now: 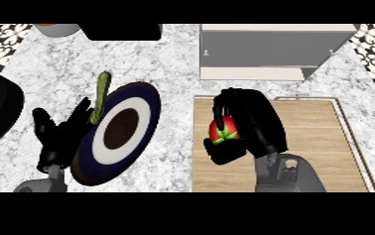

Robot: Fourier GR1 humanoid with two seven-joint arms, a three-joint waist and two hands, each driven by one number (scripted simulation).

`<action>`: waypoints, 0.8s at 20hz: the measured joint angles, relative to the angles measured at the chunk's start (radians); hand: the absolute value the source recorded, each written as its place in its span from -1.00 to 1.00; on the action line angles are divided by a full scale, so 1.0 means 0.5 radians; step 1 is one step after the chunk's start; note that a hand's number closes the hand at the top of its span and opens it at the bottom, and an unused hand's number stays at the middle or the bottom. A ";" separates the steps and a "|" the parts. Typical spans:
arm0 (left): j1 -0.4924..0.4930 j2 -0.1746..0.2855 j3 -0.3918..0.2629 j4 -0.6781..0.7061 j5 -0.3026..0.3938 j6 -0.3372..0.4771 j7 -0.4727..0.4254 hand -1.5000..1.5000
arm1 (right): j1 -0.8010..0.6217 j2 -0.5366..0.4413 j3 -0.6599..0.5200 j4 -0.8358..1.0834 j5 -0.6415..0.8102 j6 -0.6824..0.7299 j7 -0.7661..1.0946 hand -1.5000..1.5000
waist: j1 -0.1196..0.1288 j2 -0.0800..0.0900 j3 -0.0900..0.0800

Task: Pick the tomato from the tray and place it in the tiered shelf

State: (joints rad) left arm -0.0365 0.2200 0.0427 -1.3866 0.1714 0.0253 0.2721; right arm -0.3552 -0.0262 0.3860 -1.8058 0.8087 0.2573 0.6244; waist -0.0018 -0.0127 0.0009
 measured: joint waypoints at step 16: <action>-0.052 0.023 0.057 0.062 0.018 -0.047 0.016 0.00 | -1.121 -0.031 -0.592 -0.353 -0.129 0.283 0.774 1.00 | 0.002 0.012 0.004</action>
State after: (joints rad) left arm -0.0623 0.2314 0.0710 -1.3556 0.1806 0.0020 0.2801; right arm -0.9158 -0.0416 0.0898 -1.9823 0.7441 0.3986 1.0112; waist -0.0010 -0.0068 0.0028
